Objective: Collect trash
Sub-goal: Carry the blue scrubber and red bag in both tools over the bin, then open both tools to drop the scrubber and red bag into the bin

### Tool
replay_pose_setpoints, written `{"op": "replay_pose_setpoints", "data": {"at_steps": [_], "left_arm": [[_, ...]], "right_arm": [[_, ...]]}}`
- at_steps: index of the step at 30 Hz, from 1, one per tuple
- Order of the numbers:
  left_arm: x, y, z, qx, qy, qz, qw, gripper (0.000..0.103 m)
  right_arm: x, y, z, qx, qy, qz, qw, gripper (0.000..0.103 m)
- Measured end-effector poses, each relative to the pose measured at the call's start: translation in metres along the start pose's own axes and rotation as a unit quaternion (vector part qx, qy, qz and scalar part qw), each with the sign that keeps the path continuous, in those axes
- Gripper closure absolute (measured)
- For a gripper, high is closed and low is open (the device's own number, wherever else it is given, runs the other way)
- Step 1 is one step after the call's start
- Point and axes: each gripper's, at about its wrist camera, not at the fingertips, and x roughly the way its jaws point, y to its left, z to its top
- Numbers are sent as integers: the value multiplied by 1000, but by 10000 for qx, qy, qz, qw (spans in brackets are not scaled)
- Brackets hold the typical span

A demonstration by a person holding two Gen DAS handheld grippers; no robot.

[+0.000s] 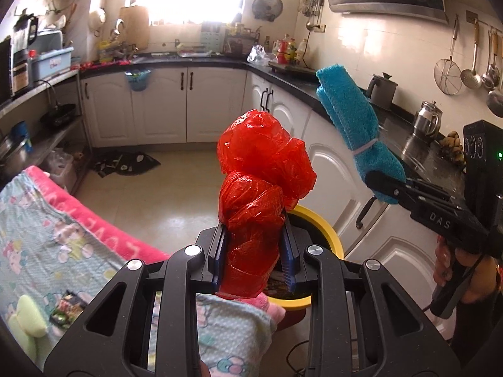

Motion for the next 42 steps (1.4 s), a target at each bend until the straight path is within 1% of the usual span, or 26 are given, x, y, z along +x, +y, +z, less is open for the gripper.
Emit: {"op": "replay_pose_setpoints", "data": {"at_steps": [4,9,14,18,22,29,36,38,39,41,42], "left_arm": [[31,0,1,-66,261,-97,9996,81],[53,-4,3,-18,403,-183,9990,81],[76,-8,4,-16,570,-226,9981,81],[92,-7,4,-71,715,-287,9970,81],[108,-5,1,-113,880,-274,9957,81],[135,-3,-7,-222,1167,-331,9924,81],[152,-2,-14,-297,1324,-385,9900,80],[158,-2,-13,-338,1365,-447,9890,78],[159,-2,-13,-383,1376,-481,9886,74],[159,3,-15,-411,1344,-386,9893,59],[158,4,-16,-432,1329,-372,9895,50]], "right_arm": [[18,-17,-10,185,302,-173,9992,85],[34,-35,-20,380,498,-398,9972,85],[43,-42,-27,463,632,-497,9957,85],[56,-47,-34,511,844,-587,9934,85],[68,-55,-43,603,1069,-706,9899,85],[84,-63,-57,695,1355,-678,9860,84],[96,-66,-64,728,1571,-636,9828,82],[99,-67,-66,739,1600,-641,9823,79],[101,-68,-68,757,1628,-647,9816,70],[103,-70,-70,808,1685,-679,9800,57],[104,-69,-70,804,1686,-710,9798,56]]}}
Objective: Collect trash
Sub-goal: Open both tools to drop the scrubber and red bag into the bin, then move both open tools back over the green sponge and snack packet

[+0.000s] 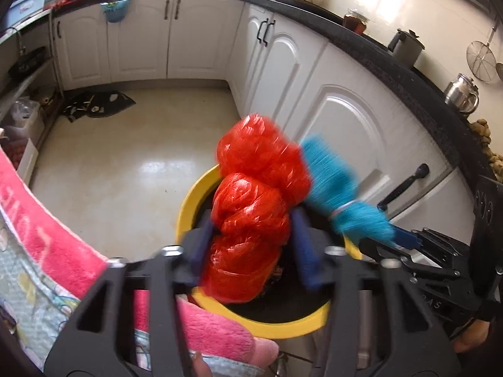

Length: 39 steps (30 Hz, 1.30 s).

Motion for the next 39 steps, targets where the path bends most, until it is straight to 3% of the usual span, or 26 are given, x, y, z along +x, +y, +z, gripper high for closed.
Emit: {"op": "replay_pose_setpoints", "data": {"at_steps": [2,4,10,21,32,36,39], "left_arm": [[-6,7,-2,-114,-32,-9,9999,44],[-16,12,-5,-118,-136,88,9998,29],[-57,30,-15,-236,-534,385,9976,11],[-133,56,-43,-586,-1087,738,9896,11],[-215,82,-87,-838,-1628,1302,9744,11],[-241,96,-107,-1022,-1767,1447,9682,11],[-255,103,-119,-1105,-1824,1594,9639,11]], "right_arm": [[-1,-2,0,44,-22,-51,10000,51],[-4,-5,1,161,-103,-33,9998,46],[-22,9,4,13,-479,113,9988,37],[-67,63,8,-647,-1148,482,9901,30],[-94,120,4,-1258,-1356,961,9780,30],[-104,142,-1,-1461,-1455,1153,9717,22],[-111,160,-6,-1650,-1477,1301,9665,22]]}}
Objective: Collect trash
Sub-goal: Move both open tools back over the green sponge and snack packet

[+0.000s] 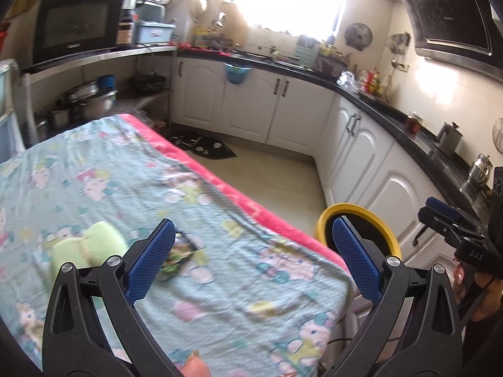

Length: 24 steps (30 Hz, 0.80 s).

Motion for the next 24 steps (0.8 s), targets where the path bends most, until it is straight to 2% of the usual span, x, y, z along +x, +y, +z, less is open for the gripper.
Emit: {"op": "replay_pose_setpoints", "data": {"at_steps": [14,24], "left_arm": [[-59,72,-18,-348,-249,673,9968,11],[-65,133,-34,-676,-98,1178,9907,11]], "right_arm": [[11,83,-1,-691,173,763,9945,21],[41,129,0,-1053,409,1071,9878,21]]}}
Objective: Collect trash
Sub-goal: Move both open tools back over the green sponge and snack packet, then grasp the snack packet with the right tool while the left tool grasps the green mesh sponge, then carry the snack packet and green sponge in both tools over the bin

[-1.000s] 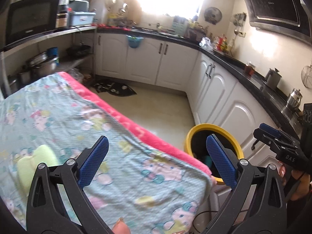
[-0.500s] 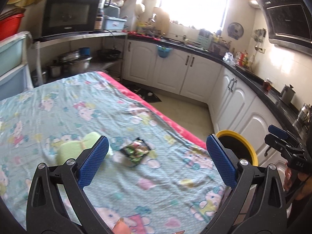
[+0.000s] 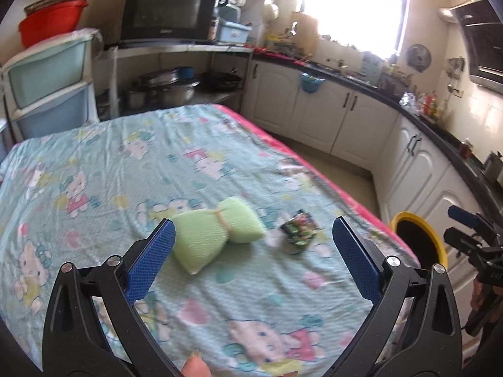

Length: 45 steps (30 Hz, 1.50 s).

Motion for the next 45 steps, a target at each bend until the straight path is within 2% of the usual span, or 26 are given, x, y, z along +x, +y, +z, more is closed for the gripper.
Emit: {"op": "replay_pose_setpoints", "data": {"at_steps": [9,13,18,22,28,31,33,35,36,38,39,45], "left_arm": [[39,43,-11,-56,434,155,9989,11],[67,56,-9,189,657,185,9975,11],[97,62,-4,584,812,-78,9950,11],[120,60,1,929,972,-462,9898,11],[147,50,-3,1508,1280,-760,9773,11],[155,45,-6,1694,1347,-711,9737,11],[157,43,-8,1691,1337,-722,9738,11],[157,43,-10,1648,1363,-689,9744,15],[157,43,-11,1630,1374,-663,9748,18],[154,41,-13,1627,1398,-596,9749,28],[153,41,-14,1651,1410,-499,9749,42],[134,32,-17,1611,1363,-438,9765,47]], "right_arm": [[63,20,13,-243,389,211,9987,21],[100,23,12,-247,713,326,9966,21],[154,25,8,-127,1228,488,9912,21],[190,27,1,-113,1569,515,9862,21],[226,31,-3,-193,1871,560,9805,22],[236,34,-6,-259,1959,570,9786,32],[234,34,-5,-248,1881,608,9799,61],[229,32,-3,-171,1843,721,9801,82],[227,31,-2,-142,1828,771,9800,88],[224,30,-2,-68,1780,864,9802,92],[222,29,-1,-48,1756,886,9805,93],[196,31,1,64,1501,958,9840,94]]}}
